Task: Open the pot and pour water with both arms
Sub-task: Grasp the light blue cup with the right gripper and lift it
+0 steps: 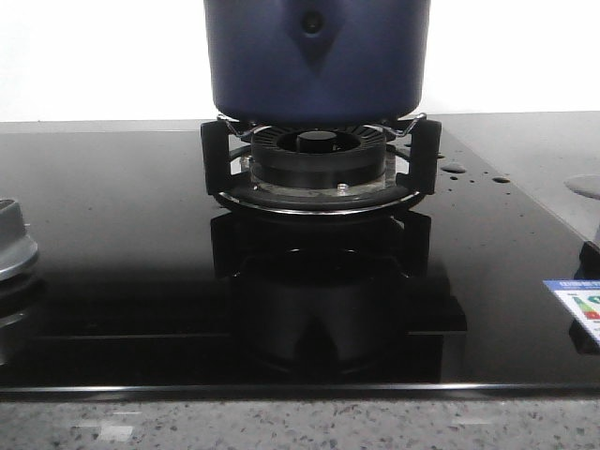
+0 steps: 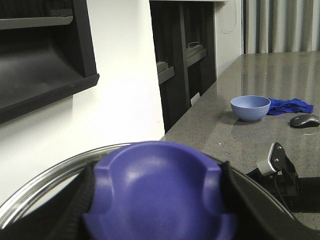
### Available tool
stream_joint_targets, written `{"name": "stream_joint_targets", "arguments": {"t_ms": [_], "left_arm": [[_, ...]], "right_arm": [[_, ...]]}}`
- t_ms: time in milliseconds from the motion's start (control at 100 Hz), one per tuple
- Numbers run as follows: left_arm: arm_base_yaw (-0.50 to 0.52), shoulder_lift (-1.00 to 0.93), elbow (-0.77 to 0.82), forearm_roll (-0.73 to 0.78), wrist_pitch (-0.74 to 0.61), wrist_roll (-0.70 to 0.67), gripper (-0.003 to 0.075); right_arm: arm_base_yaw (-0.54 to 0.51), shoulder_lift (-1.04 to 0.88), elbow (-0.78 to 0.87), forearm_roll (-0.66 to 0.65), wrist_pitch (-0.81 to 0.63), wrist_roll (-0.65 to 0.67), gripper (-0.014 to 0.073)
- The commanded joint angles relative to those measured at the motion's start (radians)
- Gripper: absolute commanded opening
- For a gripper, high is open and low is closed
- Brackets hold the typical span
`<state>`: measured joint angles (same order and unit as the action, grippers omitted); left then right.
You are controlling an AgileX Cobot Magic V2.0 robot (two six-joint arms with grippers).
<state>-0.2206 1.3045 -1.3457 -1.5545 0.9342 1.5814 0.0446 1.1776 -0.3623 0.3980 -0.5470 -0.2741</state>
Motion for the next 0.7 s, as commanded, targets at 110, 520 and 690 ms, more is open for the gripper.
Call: {"name": "stream_joint_targets", "arguments": {"t_ms": [110,520,690], "left_arm": [[0.002,-0.029,-0.032,-0.093,-0.007,-0.011,0.0230],[0.002,-0.029,-0.032,-0.091,-0.005,-0.011,0.0230],[0.002,-0.029,-0.032,-0.091,-0.005,-0.011,0.0230]], "right_arm": [[-0.001,0.011,-0.031,-0.016,-0.140,0.007,0.0370],[0.044,-0.045,-0.030,-0.106,-0.177,0.007,0.0206],[0.101,-0.125,-0.092,-0.243,-0.146,0.007,0.0206]]}}
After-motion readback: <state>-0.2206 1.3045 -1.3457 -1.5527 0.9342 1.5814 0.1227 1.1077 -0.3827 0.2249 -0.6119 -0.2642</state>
